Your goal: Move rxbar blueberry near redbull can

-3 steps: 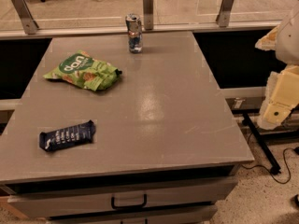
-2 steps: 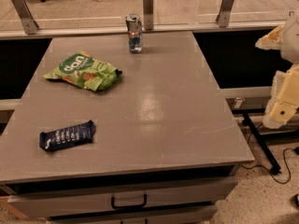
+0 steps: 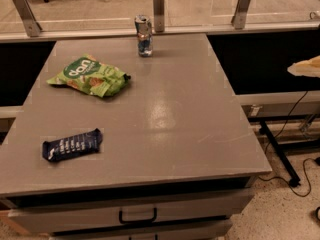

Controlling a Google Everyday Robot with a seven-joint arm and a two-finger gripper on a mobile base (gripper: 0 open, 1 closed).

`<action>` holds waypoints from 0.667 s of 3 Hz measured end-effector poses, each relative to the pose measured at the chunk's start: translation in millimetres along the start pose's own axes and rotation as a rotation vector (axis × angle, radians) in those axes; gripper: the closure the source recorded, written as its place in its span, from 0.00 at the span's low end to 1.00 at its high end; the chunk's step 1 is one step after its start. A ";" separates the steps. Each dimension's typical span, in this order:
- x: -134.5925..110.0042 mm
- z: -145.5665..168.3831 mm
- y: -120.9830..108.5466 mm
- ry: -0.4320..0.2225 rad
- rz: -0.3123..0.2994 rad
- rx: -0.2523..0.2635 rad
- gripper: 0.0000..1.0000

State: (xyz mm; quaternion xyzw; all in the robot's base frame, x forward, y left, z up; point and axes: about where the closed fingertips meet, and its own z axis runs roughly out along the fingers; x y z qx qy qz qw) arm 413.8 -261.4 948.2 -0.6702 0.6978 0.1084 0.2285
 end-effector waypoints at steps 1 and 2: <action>39.7 -11.0 27.8 -0.084 -0.009 -0.019 0.00; 62.1 -17.1 39.5 -0.125 -0.010 -0.017 0.00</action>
Offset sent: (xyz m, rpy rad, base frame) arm -0.0793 -0.0886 -0.0295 0.1782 0.0601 0.0775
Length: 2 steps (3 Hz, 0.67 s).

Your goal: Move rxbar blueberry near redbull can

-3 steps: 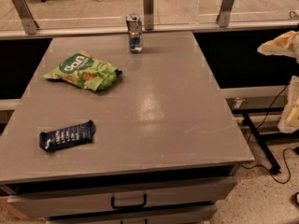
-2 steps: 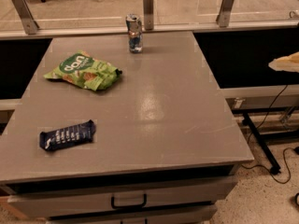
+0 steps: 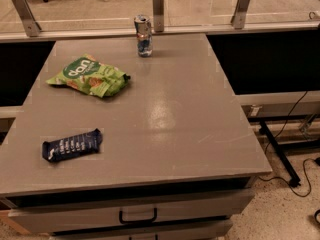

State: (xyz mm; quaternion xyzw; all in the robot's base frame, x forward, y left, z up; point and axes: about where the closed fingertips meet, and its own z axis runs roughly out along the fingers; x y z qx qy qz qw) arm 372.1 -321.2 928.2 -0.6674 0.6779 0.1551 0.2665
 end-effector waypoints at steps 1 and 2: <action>21.4 -7.6 6.8 -0.032 0.001 0.015 0.00; 21.4 -7.5 6.7 -0.032 0.001 0.016 0.00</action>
Offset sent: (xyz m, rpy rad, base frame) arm -0.0376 -0.0289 -0.0095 0.0556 0.0574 0.0450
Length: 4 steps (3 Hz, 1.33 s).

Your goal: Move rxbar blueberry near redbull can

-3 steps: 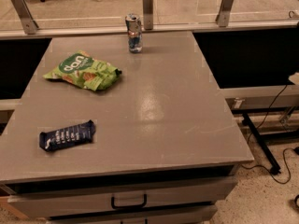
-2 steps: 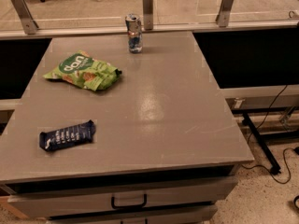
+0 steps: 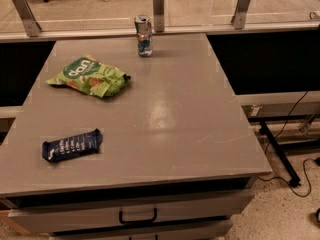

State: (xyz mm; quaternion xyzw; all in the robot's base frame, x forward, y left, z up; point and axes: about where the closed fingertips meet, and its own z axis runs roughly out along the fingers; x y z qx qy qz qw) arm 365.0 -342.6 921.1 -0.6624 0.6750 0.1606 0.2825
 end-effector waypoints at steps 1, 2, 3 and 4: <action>-14.3 11.0 -12.9 -0.011 0.001 0.039 0.00; -56.9 41.4 -30.8 -0.052 0.001 0.073 0.00; -98.5 84.0 -32.5 -0.124 0.029 0.053 0.00; -139.0 124.7 -19.4 -0.184 0.067 0.053 0.00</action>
Offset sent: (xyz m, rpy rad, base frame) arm 0.0578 0.1351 0.0063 0.1125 -0.0796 -0.0514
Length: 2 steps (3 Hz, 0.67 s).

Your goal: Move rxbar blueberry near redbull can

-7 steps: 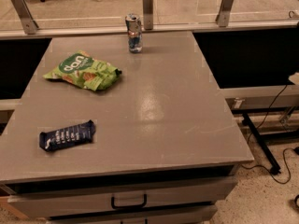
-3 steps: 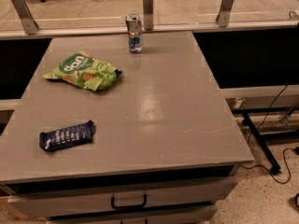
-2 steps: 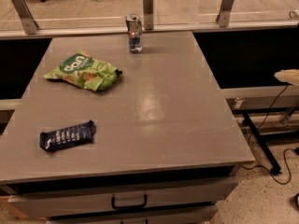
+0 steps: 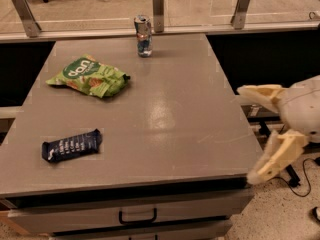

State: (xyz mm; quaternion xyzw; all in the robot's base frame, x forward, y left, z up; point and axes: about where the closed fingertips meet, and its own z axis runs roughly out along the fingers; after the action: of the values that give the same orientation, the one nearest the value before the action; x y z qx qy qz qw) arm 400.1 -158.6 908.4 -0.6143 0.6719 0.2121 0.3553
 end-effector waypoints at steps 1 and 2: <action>-34.4 48.1 9.6 -0.010 -0.015 0.004 0.00; -35.4 49.7 7.9 -0.008 -0.019 0.016 0.00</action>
Offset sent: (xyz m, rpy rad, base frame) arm 0.0004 0.0504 -0.0066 0.0063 -0.0120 0.0074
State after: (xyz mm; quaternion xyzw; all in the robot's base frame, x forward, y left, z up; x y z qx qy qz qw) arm 402.9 -97.6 900.6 -0.6170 0.6662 0.2061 0.3648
